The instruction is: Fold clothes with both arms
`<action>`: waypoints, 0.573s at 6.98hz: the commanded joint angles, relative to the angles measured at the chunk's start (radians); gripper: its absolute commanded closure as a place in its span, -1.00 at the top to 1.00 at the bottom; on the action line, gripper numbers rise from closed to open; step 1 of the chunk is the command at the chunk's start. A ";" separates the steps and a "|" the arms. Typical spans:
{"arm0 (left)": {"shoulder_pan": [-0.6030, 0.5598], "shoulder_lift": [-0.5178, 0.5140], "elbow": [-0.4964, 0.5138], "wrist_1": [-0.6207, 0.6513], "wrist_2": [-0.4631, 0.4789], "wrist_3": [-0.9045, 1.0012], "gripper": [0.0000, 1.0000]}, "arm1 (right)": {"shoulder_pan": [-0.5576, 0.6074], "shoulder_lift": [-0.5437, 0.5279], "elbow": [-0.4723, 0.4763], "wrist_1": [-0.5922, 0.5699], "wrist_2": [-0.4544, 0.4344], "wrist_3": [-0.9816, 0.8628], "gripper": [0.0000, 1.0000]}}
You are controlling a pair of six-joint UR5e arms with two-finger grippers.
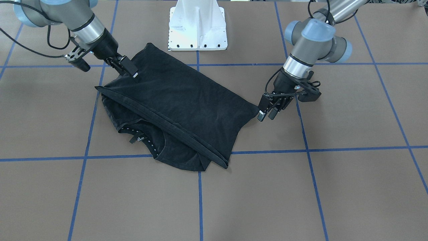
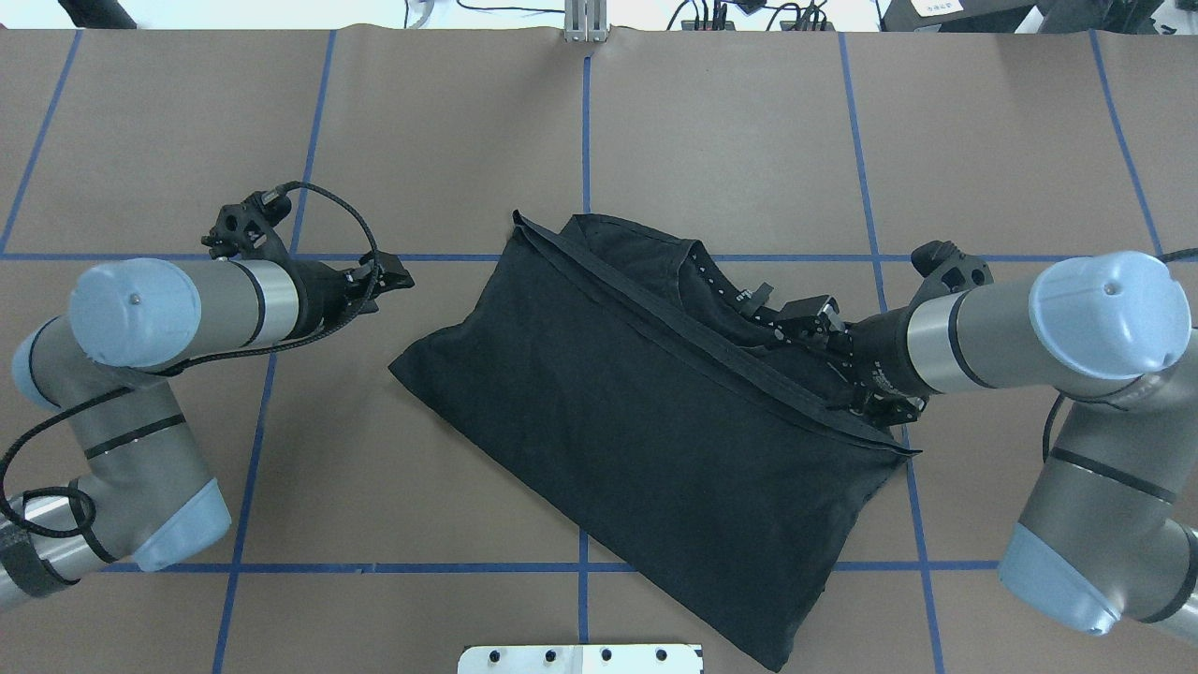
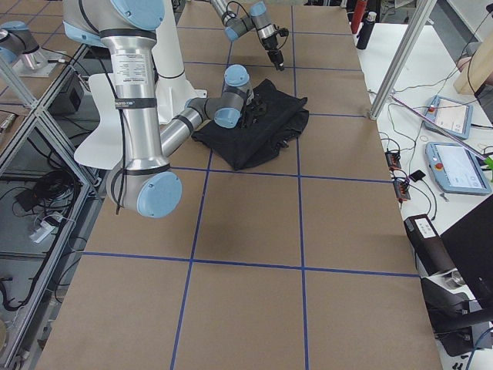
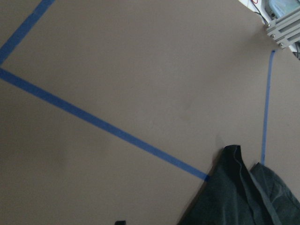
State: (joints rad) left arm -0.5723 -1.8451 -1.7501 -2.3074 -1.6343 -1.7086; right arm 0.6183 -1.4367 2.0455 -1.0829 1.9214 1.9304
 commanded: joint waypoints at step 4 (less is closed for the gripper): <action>0.106 0.030 -0.042 0.126 0.073 -0.023 0.30 | 0.054 0.053 -0.094 0.000 -0.039 -0.070 1.00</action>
State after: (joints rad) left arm -0.4728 -1.8205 -1.7934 -2.1836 -1.5721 -1.7308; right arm 0.6696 -1.3881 1.9608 -1.0830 1.8935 1.8662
